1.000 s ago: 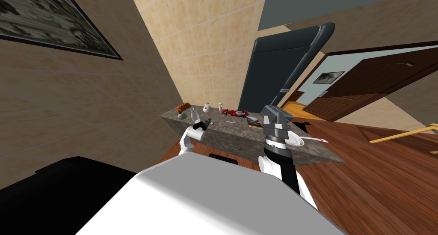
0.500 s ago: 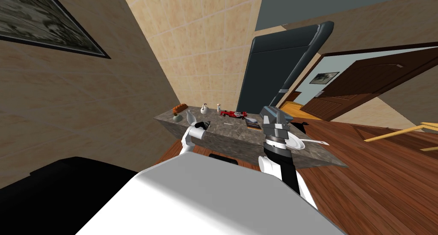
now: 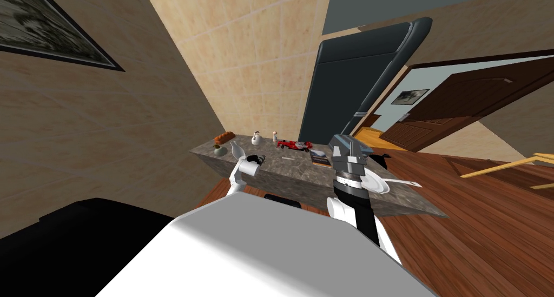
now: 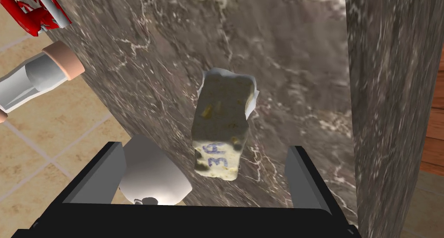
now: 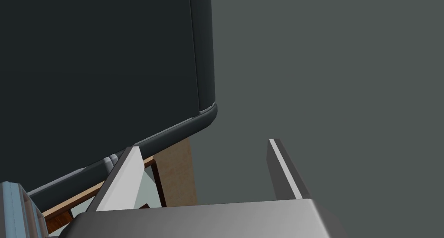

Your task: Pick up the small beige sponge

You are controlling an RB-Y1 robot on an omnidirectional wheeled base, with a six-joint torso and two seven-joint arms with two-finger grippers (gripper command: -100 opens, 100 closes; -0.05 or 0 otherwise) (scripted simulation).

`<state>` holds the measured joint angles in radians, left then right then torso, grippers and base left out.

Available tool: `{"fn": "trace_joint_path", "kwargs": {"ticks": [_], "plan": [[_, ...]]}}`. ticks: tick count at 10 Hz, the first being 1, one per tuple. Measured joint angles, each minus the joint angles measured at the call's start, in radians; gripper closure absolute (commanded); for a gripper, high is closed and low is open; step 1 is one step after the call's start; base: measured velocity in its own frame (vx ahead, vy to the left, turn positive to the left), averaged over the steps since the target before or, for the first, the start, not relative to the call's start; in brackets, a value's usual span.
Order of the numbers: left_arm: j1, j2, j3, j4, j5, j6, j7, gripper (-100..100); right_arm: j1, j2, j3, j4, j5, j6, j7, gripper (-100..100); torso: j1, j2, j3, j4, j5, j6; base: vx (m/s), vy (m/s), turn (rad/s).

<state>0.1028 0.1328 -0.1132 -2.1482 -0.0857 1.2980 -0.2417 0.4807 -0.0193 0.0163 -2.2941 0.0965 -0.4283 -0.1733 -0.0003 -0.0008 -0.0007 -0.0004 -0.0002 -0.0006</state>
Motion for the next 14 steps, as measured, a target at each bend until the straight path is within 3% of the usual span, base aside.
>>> {"fn": "trace_joint_path", "kwargs": {"ticks": [3, 4, 8, 9, 10, 13, 14], "plan": [[-0.014, -0.002, 0.004, 0.062, -0.002, -0.047, 0.006, -100, 0.000, 0.000, 0.000, 0.000, 0.000, 0.000, 0.000, 0, 0.001, 0.000, 0.000, 0.000, 0.000, 0.000, 0.021, 0.005, -0.006], [-0.015, -0.002, 0.004, 0.065, -0.002, -0.051, 0.006, 100, 0.000, 0.000, 0.000, 0.000, 0.000, 0.000, 0.000, 0, 0.000, 0.000, 0.000, 0.000, 0.000, 0.000, 0.000, 0.000, 0.000], [-0.015, -0.002, 0.004, 0.064, -0.002, -0.051, 0.006, 100, 0.000, 0.000, 0.000, 0.000, 0.000, 0.000, 0.000, 0, 0.000, 0.002, 0.001, 0.000, 0.000, 0.000, 0.000, 0.000, 0.000], [-0.015, -0.002, 0.004, 0.064, -0.002, -0.051, 0.006, 0, 0.000, 0.000, 0.000, 0.000, 0.000, 0.000, 0.000, 0, 0.000, 0.002, 0.001, 0.000, 0.000, 0.000, 0.000, 0.000, 0.000], [-0.015, -0.002, 0.004, 0.064, -0.002, -0.051, 0.006, 100, 0.000, 0.000, 0.000, 0.000, 0.000, 0.000, 0.000, 0, 0.000, 0.002, 0.001, 0.000, 0.000, 0.000, -0.012, -0.006, 0.010], [-0.001, 0.002, 0.003, 0.009, 0.003, -0.011, 0.000, 100, 0.000, 0.000, 0.000, 0.000, 0.000, 0.000, 0.000, 0, 0.000, 0.004, 0.002, 0.001, 0.000, -0.001, -0.021, -0.003, 0.007], [0.000, 0.002, 0.003, 0.007, 0.004, -0.007, 0.000, 0, 0.000, 0.000, 0.000, 0.000, 0.000, 0.000, 0.000, 0, 0.000, 0.003, 0.002, 0.000, 0.000, 0.000, 0.000, 0.000, 0.000]]}}
